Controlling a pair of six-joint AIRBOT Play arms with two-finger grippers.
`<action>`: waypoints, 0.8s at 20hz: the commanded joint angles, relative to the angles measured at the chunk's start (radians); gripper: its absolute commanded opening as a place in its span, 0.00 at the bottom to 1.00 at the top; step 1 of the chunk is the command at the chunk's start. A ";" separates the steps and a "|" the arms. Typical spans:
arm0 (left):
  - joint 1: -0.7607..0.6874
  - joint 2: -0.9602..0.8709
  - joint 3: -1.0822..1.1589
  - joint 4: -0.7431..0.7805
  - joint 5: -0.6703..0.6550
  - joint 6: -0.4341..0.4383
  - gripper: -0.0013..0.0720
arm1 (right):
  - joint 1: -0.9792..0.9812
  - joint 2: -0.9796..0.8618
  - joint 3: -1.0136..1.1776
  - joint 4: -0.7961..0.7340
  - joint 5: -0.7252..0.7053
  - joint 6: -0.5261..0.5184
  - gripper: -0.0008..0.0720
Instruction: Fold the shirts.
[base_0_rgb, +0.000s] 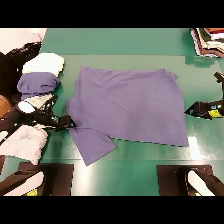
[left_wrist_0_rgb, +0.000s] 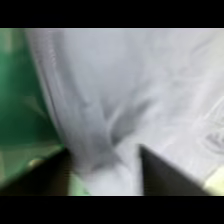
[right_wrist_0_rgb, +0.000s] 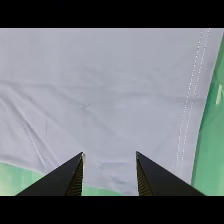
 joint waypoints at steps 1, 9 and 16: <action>-0.037 0.003 0.012 -0.018 0.025 0.002 0.06 | -0.013 0.010 -0.007 -0.027 0.058 0.006 0.53; -0.037 0.003 0.158 -0.028 -0.044 0.029 0.06 | -0.459 0.010 -0.313 -0.032 0.053 -0.041 0.74; -0.037 0.003 0.158 -0.028 -0.016 0.028 0.06 | -0.555 0.009 -0.499 -0.016 -0.061 -0.041 0.66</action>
